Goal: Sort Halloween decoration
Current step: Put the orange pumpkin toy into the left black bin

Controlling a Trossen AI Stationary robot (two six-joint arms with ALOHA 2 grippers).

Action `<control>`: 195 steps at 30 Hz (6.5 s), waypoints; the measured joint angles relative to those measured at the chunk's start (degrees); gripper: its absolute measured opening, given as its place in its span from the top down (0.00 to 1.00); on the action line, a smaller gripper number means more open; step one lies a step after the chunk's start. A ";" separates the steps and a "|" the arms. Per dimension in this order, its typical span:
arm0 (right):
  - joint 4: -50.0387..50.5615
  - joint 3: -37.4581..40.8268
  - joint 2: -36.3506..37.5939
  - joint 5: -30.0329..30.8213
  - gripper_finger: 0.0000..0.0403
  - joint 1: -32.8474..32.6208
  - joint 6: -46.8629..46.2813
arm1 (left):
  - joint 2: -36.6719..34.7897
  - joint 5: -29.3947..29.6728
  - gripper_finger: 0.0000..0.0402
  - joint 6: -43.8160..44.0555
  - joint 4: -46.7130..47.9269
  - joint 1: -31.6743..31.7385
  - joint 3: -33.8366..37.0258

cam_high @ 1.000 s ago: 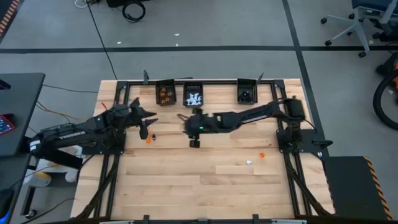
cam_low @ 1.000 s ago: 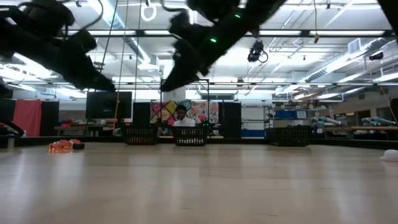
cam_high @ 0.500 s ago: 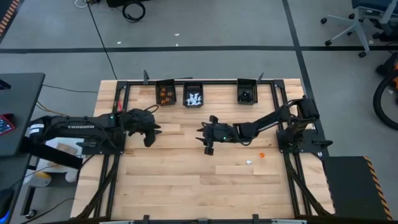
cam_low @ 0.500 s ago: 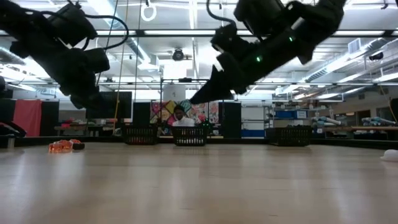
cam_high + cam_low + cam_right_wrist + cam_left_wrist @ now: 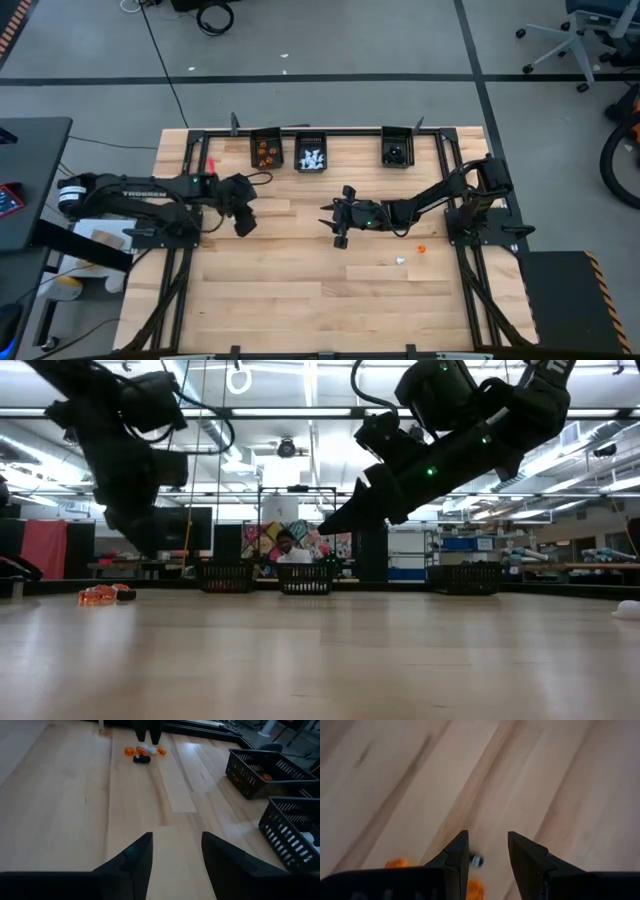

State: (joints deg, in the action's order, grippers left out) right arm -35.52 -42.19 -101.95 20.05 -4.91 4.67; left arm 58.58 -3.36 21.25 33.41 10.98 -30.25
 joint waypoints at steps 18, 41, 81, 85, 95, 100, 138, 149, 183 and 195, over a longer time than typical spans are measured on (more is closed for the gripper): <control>-4.53 0.00 0.00 -3.44 0.57 2.49 8.08 | 16.89 10.39 0.60 4.96 15.22 4.83 -8.06; -5.58 0.00 -0.04 -8.47 0.57 3.76 7.03 | 19.34 7.80 0.54 -0.29 14.24 11.06 -7.97; -5.10 -0.02 -0.04 -9.24 0.57 3.43 7.04 | 23.13 7.75 0.87 -4.19 13.70 11.04 -7.99; -5.10 -0.02 -0.04 -9.24 0.57 3.43 7.04 | 23.11 7.72 0.88 -4.46 13.72 11.04 -7.99; -5.08 -0.02 -0.04 -9.24 0.57 3.43 7.04 | 23.09 7.75 0.90 -6.06 13.82 11.04 -7.99; -5.09 -0.02 -0.04 -9.25 0.57 3.43 7.04 | 23.10 7.66 0.94 -7.15 14.36 11.02 -8.65; -5.08 -0.04 -0.04 -9.27 0.57 3.43 7.04 | 30.63 19.88 0.93 -27.03 1.43 24.07 -26.05; -4.98 -0.04 -0.04 -9.29 0.57 3.50 7.06 | 35.38 13.17 0.93 -29.11 -2.66 29.14 -26.05; -4.69 -0.04 -0.06 -9.29 0.57 3.50 7.06 | 16.62 9.37 0.71 -22.43 26.18 12.53 -23.94; -4.72 -0.04 -0.07 -9.29 0.57 3.50 6.93 | 17.19 5.63 0.71 -17.87 25.55 -11.29 -15.27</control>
State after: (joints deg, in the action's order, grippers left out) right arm -40.24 -42.24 -102.02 10.76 -1.41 11.60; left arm 75.77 2.28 3.38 58.96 -0.30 -45.52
